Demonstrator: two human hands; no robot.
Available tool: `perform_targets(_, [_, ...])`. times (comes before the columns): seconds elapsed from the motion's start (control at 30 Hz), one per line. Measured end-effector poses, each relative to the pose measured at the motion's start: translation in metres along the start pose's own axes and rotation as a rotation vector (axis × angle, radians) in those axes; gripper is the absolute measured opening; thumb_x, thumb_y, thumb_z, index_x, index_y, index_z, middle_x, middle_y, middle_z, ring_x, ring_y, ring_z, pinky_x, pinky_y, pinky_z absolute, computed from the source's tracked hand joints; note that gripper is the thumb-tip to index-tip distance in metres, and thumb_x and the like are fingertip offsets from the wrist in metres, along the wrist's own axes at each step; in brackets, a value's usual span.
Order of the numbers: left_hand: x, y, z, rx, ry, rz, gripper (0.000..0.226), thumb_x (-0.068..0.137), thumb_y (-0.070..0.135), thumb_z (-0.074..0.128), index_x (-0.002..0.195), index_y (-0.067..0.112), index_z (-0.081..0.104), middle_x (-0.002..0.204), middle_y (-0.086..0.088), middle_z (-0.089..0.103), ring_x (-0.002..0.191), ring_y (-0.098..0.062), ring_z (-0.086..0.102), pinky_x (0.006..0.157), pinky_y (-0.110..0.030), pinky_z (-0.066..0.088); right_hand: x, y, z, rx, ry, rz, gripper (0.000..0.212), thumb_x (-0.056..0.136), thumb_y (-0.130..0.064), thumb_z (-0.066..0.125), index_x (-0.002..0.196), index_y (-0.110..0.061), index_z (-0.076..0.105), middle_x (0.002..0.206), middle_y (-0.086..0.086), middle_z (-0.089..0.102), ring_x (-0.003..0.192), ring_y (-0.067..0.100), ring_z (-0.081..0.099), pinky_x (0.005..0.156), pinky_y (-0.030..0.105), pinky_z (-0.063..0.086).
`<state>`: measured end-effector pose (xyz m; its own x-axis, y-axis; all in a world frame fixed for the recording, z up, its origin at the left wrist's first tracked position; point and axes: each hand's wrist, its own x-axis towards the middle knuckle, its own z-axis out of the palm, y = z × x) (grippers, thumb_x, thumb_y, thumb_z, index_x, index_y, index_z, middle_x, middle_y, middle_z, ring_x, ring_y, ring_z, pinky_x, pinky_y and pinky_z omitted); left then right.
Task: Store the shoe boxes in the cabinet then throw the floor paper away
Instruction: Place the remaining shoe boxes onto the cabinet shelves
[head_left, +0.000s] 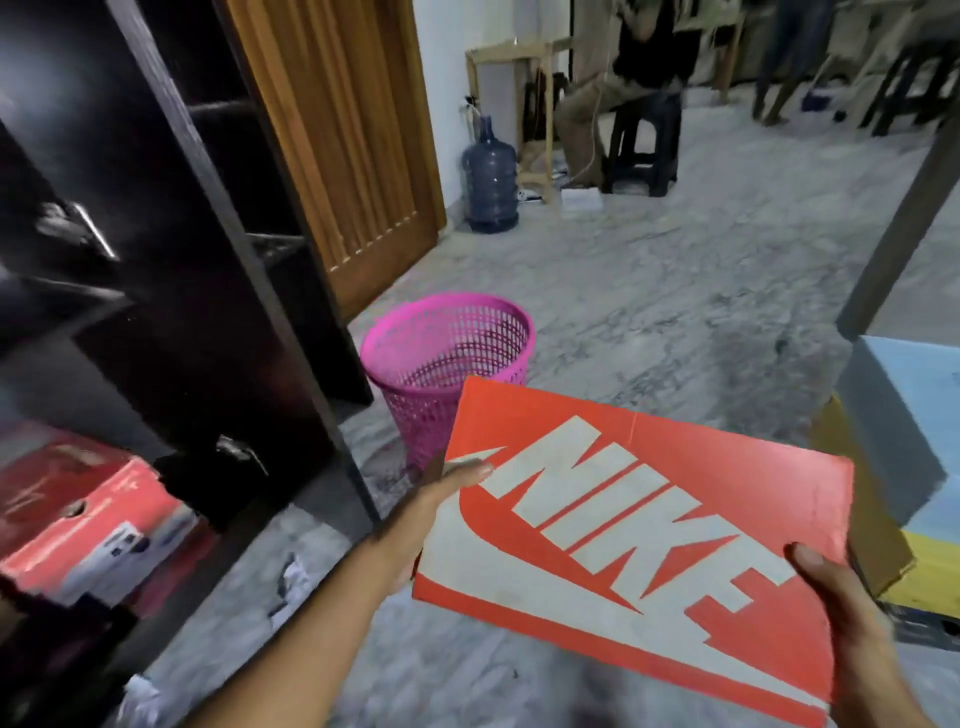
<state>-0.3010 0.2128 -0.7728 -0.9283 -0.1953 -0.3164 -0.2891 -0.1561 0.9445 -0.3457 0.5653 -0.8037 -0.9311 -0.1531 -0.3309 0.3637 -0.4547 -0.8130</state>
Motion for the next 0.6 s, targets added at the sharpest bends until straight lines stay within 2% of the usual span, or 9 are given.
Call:
perform_targets(0.07, [-0.032, 0.025, -0.015, -0.070, 0.032, 0.064, 0.064, 0.072, 0.044, 0.083, 0.129, 0.021, 0.068, 0.124, -0.015, 0.074, 0.112, -0.036, 0.072, 0.095, -0.047, 0.056, -0.016, -0.022, 0.040, -0.051, -0.007, -0.069, 0.025, 0.095, -0.026, 0.059, 0.105, -0.024, 0.081, 0.092, 0.012, 0.081, 0.070, 0.029, 0.078, 0.068, 0.049, 0.063])
perform_targets(0.17, [-0.082, 0.057, -0.037, -0.116, 0.160, 0.193, 0.083, 0.059, 0.048, 0.086, 0.133, 0.018, 0.064, 0.124, -0.019, 0.073, 0.108, -0.036, 0.074, 0.086, -0.044, 0.060, -0.039, -0.056, 0.102, -0.187, -0.024, -0.172, 0.049, 0.102, -0.015, 0.053, 0.071, -0.037, 0.084, 0.069, -0.014, 0.078, 0.070, 0.006, 0.076, 0.078, 0.023, 0.060])
perform_targets(0.2, [-0.100, 0.068, -0.047, -0.126, 0.193, 0.244, 0.082, 0.057, 0.049, 0.086, 0.130, 0.019, 0.065, 0.122, -0.017, 0.074, 0.106, -0.034, 0.075, 0.083, -0.043, 0.061, -0.045, -0.067, 0.121, -0.194, -0.071, -0.201, 0.054, 0.103, -0.011, 0.050, 0.066, -0.034, 0.083, 0.062, -0.022, 0.074, 0.079, 0.004, 0.074, 0.074, 0.012, 0.053])
perform_targets(0.27, [-0.128, 0.083, -0.063, -0.154, 0.269, 0.282, 0.067, 0.062, 0.045, 0.082, 0.122, 0.020, 0.068, 0.110, -0.011, 0.079, 0.096, -0.029, 0.078, 0.074, -0.040, 0.062, -0.063, -0.085, 0.155, -0.177, -0.187, -0.196, 0.049, 0.105, -0.006, 0.043, 0.077, -0.019, 0.081, 0.052, -0.024, 0.068, 0.084, 0.003, 0.071, 0.060, 0.007, 0.047])
perform_targets(0.37, [-0.172, 0.103, -0.102, -0.204, 0.436, 0.316, 0.069, 0.058, 0.049, 0.087, 0.118, 0.020, 0.072, 0.116, -0.011, 0.077, 0.108, -0.034, 0.074, 0.094, -0.055, 0.056, -0.072, -0.088, 0.214, -0.210, -0.338, -0.201, 0.066, 0.105, 0.001, 0.035, 0.060, -0.017, 0.080, 0.052, -0.014, 0.071, 0.047, -0.005, 0.066, 0.043, 0.008, 0.048])
perform_targets(0.43, [-0.208, 0.118, -0.130, -0.226, 0.516, 0.343, 0.072, 0.061, 0.052, 0.087, 0.124, 0.020, 0.071, 0.123, -0.014, 0.074, 0.117, -0.041, 0.069, 0.101, -0.060, 0.052, -0.059, -0.074, 0.244, -0.195, -0.496, -0.200, 0.039, 0.103, -0.003, 0.044, 0.087, -0.009, 0.080, 0.068, 0.005, 0.079, 0.054, 0.005, 0.072, 0.051, 0.013, 0.055])
perform_targets(0.47, [-0.226, 0.126, -0.141, -0.247, 0.534, 0.360, 0.061, 0.068, 0.047, 0.083, 0.122, 0.019, 0.072, 0.119, -0.015, 0.076, 0.110, -0.040, 0.072, 0.093, -0.057, 0.057, -0.060, -0.068, 0.262, -0.173, -0.556, -0.211, 0.024, 0.098, -0.007, 0.053, 0.109, -0.003, 0.073, 0.084, 0.018, 0.079, 0.064, 0.016, 0.076, 0.057, 0.022, 0.060])
perform_targets(0.53, [-0.260, 0.143, -0.163, -0.254, 0.550, 0.411, 0.059, 0.064, 0.048, 0.087, 0.113, 0.020, 0.074, 0.107, -0.015, 0.079, 0.093, -0.036, 0.078, 0.073, -0.048, 0.063, -0.058, -0.058, 0.294, -0.158, -0.669, -0.228, 0.052, 0.086, -0.015, 0.058, 0.135, 0.002, 0.057, 0.107, 0.029, 0.074, 0.081, 0.034, 0.076, 0.067, 0.040, 0.064])
perform_targets(0.6, [-0.295, 0.162, -0.184, -0.244, 0.630, 0.440, 0.084, 0.037, 0.060, 0.096, 0.110, 0.022, 0.076, 0.106, -0.016, 0.079, 0.089, -0.036, 0.078, 0.073, -0.049, 0.062, -0.067, -0.050, 0.329, -0.173, -0.794, -0.244, 0.059, 0.082, -0.014, 0.056, 0.141, -0.003, 0.054, 0.117, 0.028, 0.070, 0.090, 0.038, 0.074, 0.071, 0.044, 0.063])
